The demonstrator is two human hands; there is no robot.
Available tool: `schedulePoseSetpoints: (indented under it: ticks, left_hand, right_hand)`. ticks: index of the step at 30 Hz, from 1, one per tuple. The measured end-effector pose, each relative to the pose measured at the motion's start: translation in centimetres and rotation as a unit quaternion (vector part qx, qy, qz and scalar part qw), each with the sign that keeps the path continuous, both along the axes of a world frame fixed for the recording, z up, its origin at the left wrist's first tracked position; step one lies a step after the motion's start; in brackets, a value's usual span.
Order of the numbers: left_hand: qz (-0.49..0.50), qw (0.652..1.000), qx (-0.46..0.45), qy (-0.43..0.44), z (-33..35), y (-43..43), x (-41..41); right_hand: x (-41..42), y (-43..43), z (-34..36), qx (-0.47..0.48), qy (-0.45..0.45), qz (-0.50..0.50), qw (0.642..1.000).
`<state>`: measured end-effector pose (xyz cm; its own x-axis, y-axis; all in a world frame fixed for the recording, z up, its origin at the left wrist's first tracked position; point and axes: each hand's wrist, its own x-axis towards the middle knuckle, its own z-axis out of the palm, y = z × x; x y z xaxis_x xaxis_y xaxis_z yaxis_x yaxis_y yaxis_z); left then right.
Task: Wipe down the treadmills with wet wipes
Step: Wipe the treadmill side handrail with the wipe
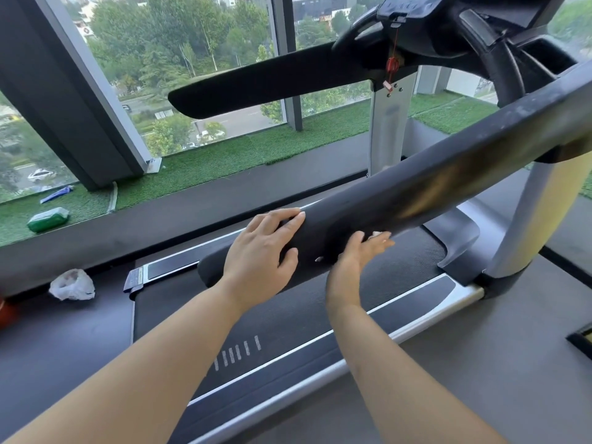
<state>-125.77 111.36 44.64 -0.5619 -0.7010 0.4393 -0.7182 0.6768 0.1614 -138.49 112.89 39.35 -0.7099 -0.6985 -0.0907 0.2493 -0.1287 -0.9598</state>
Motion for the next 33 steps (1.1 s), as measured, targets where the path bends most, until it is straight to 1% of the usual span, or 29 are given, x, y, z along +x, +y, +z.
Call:
schedulePoseSetpoints:
  ticks: [2, 3, 4, 6, 8, 10, 11, 12, 13, 15, 17, 19, 20, 23, 24, 25, 26, 27, 30, 31, 32, 33]
  left_hand:
    - [-0.011, 1.0, 0.011, 0.019, 0.2, -0.2, 0.2]
    - [-0.015, 0.999, 0.018, 0.025, 0.3, -0.2, 0.2]
    - [-0.019, 0.999, 0.028, 0.029, 0.4, -0.3, 0.4]
    - [-0.029, 0.997, 0.057, 0.038, 0.7, -0.2, 0.6]
    - [-0.026, 0.996, 0.072, 0.052, 0.9, 0.0, 1.2]
    - [0.016, 0.996, 0.043, 0.07, 0.5, 0.3, 2.4]
    - [0.043, 0.996, 0.026, 0.079, 0.2, 0.5, 3.1]
    - [0.062, 0.994, 0.014, 0.085, -0.1, 0.7, 3.7]
    - [0.07, 0.994, 0.005, 0.086, -0.4, 0.9, 4.2]
    - [0.067, 0.995, -0.013, 0.074, -0.9, 1.1, 4.5]
    - [0.066, 0.995, -0.024, 0.065, -1.2, 1.1, 4.4]
    - [0.063, 0.996, -0.026, 0.062, -1.2, 1.0, 4.5]
    - [0.06, 0.996, -0.026, 0.061, -1.3, 1.0, 4.6]
    - [0.055, 0.996, -0.025, 0.062, -1.4, 0.9, 4.7]
    - [0.055, 0.996, -0.025, 0.062, -1.5, 0.9, 4.7]
    - [0.056, 0.996, -0.026, 0.062, -1.5, 0.8, 4.6]
    - [0.058, 0.996, -0.029, 0.061, -1.6, 0.8, 4.6]
    - [0.06, 0.996, -0.031, 0.06, -1.7, 0.7, 4.7]
    - [0.063, 0.996, -0.034, 0.057, -1.7, 0.7, 4.7]
    - [0.062, 0.996, -0.035, 0.057, -1.7, 0.7, 4.7]
    - [0.061, 0.996, -0.036, 0.058, -1.7, 0.7, 4.6]
    - [0.061, 0.996, -0.035, 0.058, -1.6, 0.8, 4.6]
  right_hand:
    - [2.9, 1.4, -1.9, -0.049, 0.096, 0.052, 0.993]
    - [4.0, 2.2, -2.9, -0.065, 0.154, 0.085, 0.982]
    - [4.2, 2.6, -4.0, -0.061, 0.214, 0.106, 0.969]
    - [2.7, 2.0, -5.2, -0.032, 0.291, 0.099, 0.951]
    - [0.6, 1.1, -4.6, -0.001, 0.306, 0.058, 0.95]
    - [-0.3, 0.4, -4.1, 0.01, 0.303, 0.032, 0.952]
    - [0.0, 0.3, -4.2, 0.005, 0.317, 0.033, 0.948]
    - [0.9, 0.6, -4.4, -0.005, 0.346, 0.041, 0.937]
    - [2.1, 1.0, -5.0, -0.018, 0.391, 0.055, 0.919]
    - [4.6, 1.9, -6.8, -0.048, 0.483, 0.084, 0.87]
    - [5.5, 2.4, -8.1, -0.058, 0.539, 0.079, 0.837]
    - [4.3, 1.8, -8.3, -0.049, 0.557, 0.046, 0.828]
    - [3.3, 1.4, -8.0, -0.039, 0.55, 0.028, 0.834]
    - [1.2, 0.5, -6.5, -0.002, 0.46, 0.002, 0.888]
    - [1.4, 0.4, -6.0, 0.004, 0.434, 0.005, 0.901]
    - [2.0, 0.6, -5.8, 0.005, 0.428, 0.013, 0.904]
    - [3.0, 0.8, -5.9, 0.0, 0.443, 0.024, 0.896]
    - [3.9, 1.2, -6.4, -0.01, 0.473, 0.036, 0.88]
    - [4.3, 1.9, -8.5, -0.034, 0.565, 0.05, 0.823]
    - [3.5, 1.7, -8.6, -0.032, 0.578, 0.042, 0.815]
    - [2.7, 1.5, -8.5, -0.024, 0.579, 0.031, 0.814]
    - [1.9, 1.2, -8.0, -0.015, 0.566, 0.019, 0.824]
